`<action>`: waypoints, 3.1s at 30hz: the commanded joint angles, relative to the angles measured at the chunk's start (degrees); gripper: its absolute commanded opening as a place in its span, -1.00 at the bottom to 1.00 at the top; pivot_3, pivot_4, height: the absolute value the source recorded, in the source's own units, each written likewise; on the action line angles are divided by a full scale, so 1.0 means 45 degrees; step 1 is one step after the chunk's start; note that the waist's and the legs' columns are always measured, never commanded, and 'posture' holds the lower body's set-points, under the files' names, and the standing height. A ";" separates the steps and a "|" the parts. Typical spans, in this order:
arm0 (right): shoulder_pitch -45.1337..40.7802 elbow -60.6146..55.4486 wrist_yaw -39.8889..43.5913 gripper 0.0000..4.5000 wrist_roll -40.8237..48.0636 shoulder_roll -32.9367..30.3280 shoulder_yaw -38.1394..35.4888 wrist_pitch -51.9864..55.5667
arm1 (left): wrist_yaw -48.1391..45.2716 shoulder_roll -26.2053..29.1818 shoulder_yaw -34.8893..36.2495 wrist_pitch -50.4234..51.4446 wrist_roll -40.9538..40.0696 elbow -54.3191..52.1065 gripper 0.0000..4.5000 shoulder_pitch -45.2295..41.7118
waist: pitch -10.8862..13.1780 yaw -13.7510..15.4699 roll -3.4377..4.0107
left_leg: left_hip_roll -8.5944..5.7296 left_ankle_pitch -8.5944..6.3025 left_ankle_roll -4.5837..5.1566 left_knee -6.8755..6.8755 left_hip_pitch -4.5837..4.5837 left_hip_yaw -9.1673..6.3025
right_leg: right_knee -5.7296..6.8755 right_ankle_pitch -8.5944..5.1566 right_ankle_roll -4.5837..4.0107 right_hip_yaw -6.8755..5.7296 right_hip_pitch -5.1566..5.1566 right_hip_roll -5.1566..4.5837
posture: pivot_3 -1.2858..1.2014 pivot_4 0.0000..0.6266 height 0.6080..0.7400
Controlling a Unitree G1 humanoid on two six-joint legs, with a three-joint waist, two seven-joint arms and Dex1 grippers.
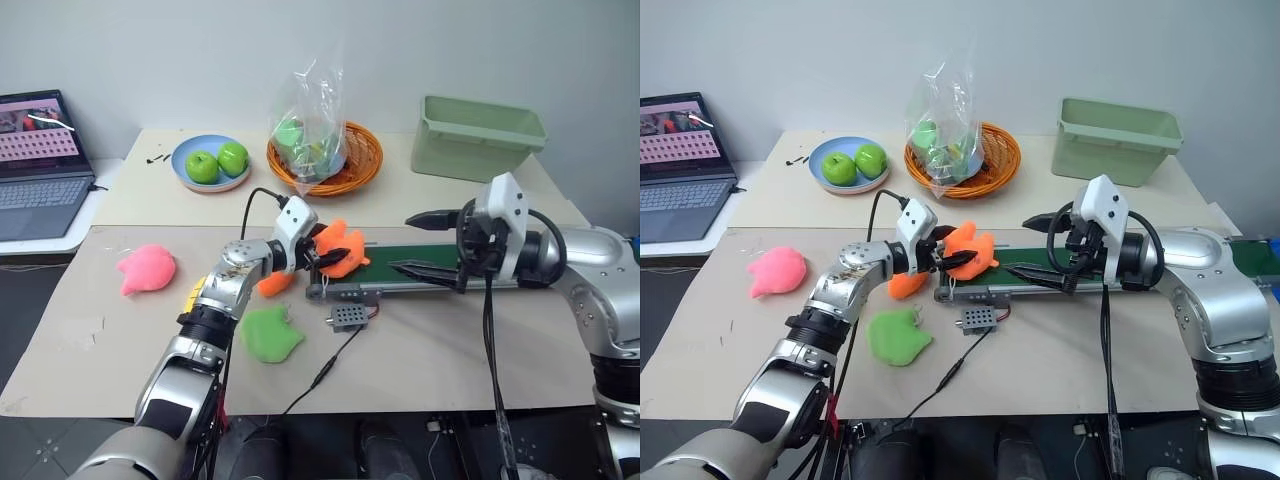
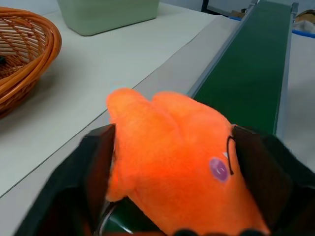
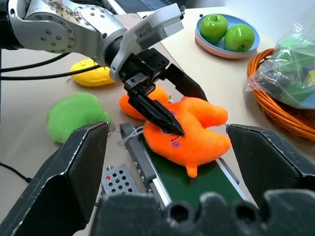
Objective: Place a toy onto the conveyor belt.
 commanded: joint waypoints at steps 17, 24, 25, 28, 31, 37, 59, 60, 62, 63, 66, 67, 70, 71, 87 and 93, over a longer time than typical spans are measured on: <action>-0.0536 0.0573 0.0353 1.00 -0.0121 -0.0230 -0.0017 -0.0592 | -0.1222 0.1685 0.1727 0.3072 -0.2377 -0.5661 0.96 0.1161 | 0.0000 -0.0080 0.0002 | 0.0007 0.0000 0.0000 0.0000 0.0006 -0.0003 | 0.0011 0.0001 0.0001 0.0007 -0.0004 0.0005 | 0.03 -0.52 1.00; -0.1199 0.1779 0.0579 1.00 -0.0704 0.0020 0.0439 -0.1281 | -0.0862 0.3354 0.2356 0.2831 -0.2148 -0.7638 0.96 0.3380 | -0.0001 -0.0067 0.0005 | 0.0010 0.0000 0.0000 -0.0002 0.0024 0.0005 | 0.0008 0.0000 0.0000 0.0017 0.0002 0.0005 | 0.03 -0.52 1.00; -0.1265 0.1929 0.0629 1.00 -0.0740 0.0080 0.0477 -0.1376 | -0.0644 0.3482 0.2511 0.2751 -0.2085 -0.7913 0.96 0.3645 | 0.0000 -0.0055 0.0006 | 0.0011 0.0000 0.0000 -0.0001 0.0020 0.0004 | 0.0009 0.0000 0.0000 0.0013 -0.0001 0.0005 | 0.03 -0.52 1.00; -0.1547 0.2491 0.0804 1.00 -0.0869 0.0288 0.0647 -0.1677 | -0.0205 0.3775 0.3083 0.2686 -0.2160 -0.8617 0.96 0.4324 | 0.0002 -0.0003 0.0004 | 0.0010 0.0000 -0.0001 0.0001 0.0014 0.0005 | 0.0006 0.0001 0.0000 0.0010 -0.0001 0.0002 | 0.03 -0.52 1.00; -0.1934 0.3114 0.0994 1.00 -0.1020 0.0523 0.0859 -0.1971 | 0.0265 0.3949 0.3643 0.2864 -0.2259 -0.9199 0.96 0.4984 | 0.0002 -0.0004 0.0006 | 0.0010 0.0000 -0.0001 0.0000 0.0016 0.0004 | 0.0003 0.0001 0.0000 0.0007 0.0002 0.0000 | 0.03 -0.52 1.00; -0.2691 0.4167 0.1482 1.00 -0.1149 0.1010 0.1144 -0.2439 | 0.1348 0.3993 0.4514 0.3523 -0.2557 -1.0481 0.96 0.5773 | 0.0003 -0.0035 0.0007 | 0.0013 0.0000 -0.0001 -0.0001 0.0019 0.0007 | 0.0009 0.0001 -0.0001 0.0009 0.0000 0.0001 | 0.03 -0.52 1.00; -0.2558 0.3893 0.1777 1.00 -0.0993 0.1020 0.0883 -0.2239 | 0.0542 0.4691 0.3820 0.4639 -0.4570 -1.0987 0.96 0.5292 | 0.0004 -0.0031 0.0010 | 0.0012 0.0000 -0.0002 -0.0002 0.0020 0.0008 | 0.0009 0.0001 -0.0002 0.0008 0.0002 0.0002 | 0.03 -0.52 1.00; -0.2542 0.3835 0.1772 1.00 -0.0987 0.0957 0.0843 -0.2214 | 0.0338 0.4728 0.3635 0.4704 -0.4655 -1.0939 0.96 0.5173 | 0.0004 -0.0032 0.0010 | 0.0012 0.0000 -0.0002 -0.0003 0.0019 0.0008 | 0.0009 0.0001 -0.0001 0.0008 0.0001 0.0002 | 0.03 -0.52 1.00; -0.2502 0.3715 0.1738 1.00 -0.0974 0.0850 0.0765 -0.2160 | 0.0122 0.4779 0.3419 0.4707 -0.4678 -1.0757 0.96 0.4935 | 0.0004 -0.0031 0.0009 | 0.0011 0.0000 -0.0002 -0.0002 0.0016 0.0010 | 0.0006 0.0001 -0.0001 0.0008 0.0001 0.0001 | 0.03 -0.52 1.00; -0.2476 0.3647 0.1720 1.00 -0.0954 0.0807 0.0727 -0.2120 | 0.0075 0.4792 0.3366 0.4685 -0.4656 -1.0668 0.96 0.4844 | 0.0004 -0.0031 0.0010 | 0.0011 0.0000 -0.0002 -0.0001 0.0017 0.0010 | 0.0007 0.0001 -0.0001 0.0008 0.0001 0.0001 | 0.03 -0.52 1.00; -0.2393 0.3460 0.1676 1.00 -0.0913 0.0719 0.0610 -0.2010 | -0.0030 0.4778 0.3269 0.4595 -0.4583 -1.0471 0.96 0.4683 | 0.0004 -0.0031 0.0010 | 0.0012 0.0000 -0.0002 -0.0002 0.0022 0.0010 | 0.0009 0.0001 -0.0002 0.0008 0.0002 0.0005 | 0.03 -0.52 1.00; -0.2366 0.3394 0.1660 1.00 -0.0885 0.0690 0.0566 -0.1970 | -0.0052 0.4758 0.3249 0.4570 -0.4566 -1.0407 0.96 0.4626 | 0.0004 -0.0032 0.0010 | 0.0012 0.0000 -0.0002 -0.0002 0.0021 0.0009 | 0.0009 0.0001 -0.0002 0.0008 0.0002 0.0005 | 0.03 -0.52 1.00; -0.2311 0.3227 0.1636 1.00 -0.0797 0.0631 0.0462 -0.1855 | -0.0117 0.4724 0.3201 0.4530 -0.4554 -1.0282 0.96 0.4499 | 0.0004 -0.0063 0.0010 | 0.0011 0.0000 -0.0002 -0.0002 0.0020 0.0012 | 0.0007 0.0001 -0.0001 0.0011 0.0002 0.0003 | 0.03 -0.52 1.00; -0.2284 0.3190 0.1633 1.00 -0.0767 0.0606 0.0434 -0.1838 | -0.0141 0.4714 0.3178 0.4528 -0.4572 -1.0282 0.96 0.4490 | 0.0004 -0.0062 0.0010 | 0.0011 0.0000 -0.0001 -0.0002 0.0020 0.0012 | 0.0007 0.0001 -0.0001 0.0011 0.0001 0.0003 | 0.03 -0.52 1.00; -0.2224 0.2937 0.1526 1.00 -0.0490 0.0563 0.0225 -0.1642 | -0.0073 0.4944 0.3426 0.4799 -0.4853 -1.0770 0.96 0.4713 | 0.0004 -0.0052 0.0010 | 0.0012 0.0000 -0.0001 -0.0002 0.0020 0.0011 | 0.0007 0.0001 -0.0001 0.0010 0.0001 0.0003 | 0.03 -0.52 1.00; -0.1651 0.2681 0.1413 1.00 -0.0225 0.0588 -0.0173 -0.1684 | -0.0062 0.5347 0.4035 0.5122 -0.5321 -1.1009 0.96 0.5044 | 0.0004 -0.0045 0.0009 | 0.0012 0.0000 -0.0001 -0.0002 0.0018 0.0009 | 0.0007 0.0001 -0.0001 0.0010 -0.0001 0.0002 | 0.03 -0.52 1.00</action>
